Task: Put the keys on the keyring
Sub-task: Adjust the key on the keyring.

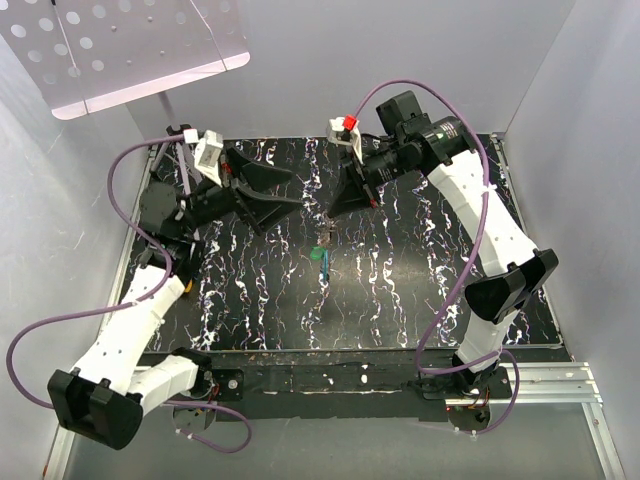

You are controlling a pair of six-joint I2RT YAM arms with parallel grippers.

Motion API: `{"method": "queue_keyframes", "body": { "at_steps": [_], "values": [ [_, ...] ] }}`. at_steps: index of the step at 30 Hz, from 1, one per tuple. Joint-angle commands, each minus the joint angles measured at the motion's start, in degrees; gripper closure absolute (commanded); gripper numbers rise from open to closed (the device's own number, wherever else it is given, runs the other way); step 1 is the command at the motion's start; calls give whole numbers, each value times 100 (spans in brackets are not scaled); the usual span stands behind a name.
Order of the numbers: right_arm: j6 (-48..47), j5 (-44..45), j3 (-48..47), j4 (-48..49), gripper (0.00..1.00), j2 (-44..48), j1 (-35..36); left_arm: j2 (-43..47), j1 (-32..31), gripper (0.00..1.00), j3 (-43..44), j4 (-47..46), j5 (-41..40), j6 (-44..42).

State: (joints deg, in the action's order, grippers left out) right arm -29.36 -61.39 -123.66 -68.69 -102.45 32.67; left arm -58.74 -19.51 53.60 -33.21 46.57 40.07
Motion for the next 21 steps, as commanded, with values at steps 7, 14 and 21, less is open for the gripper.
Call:
{"method": "queue_keyframes", "body": {
  "at_steps": [7,14,21],
  "values": [
    [-808,-14,25,-1200,99,85,47,-1191,70,8,1450,3453,2171,-941],
    [-606,-190,87,-1174,99,-55,38,-1781,-184,28,1741,3619,2383,-1062],
    [-500,-163,184,-1130,99,-73,29,-1966,-387,38,1970,3989,2331,-1529]
  ]
}}
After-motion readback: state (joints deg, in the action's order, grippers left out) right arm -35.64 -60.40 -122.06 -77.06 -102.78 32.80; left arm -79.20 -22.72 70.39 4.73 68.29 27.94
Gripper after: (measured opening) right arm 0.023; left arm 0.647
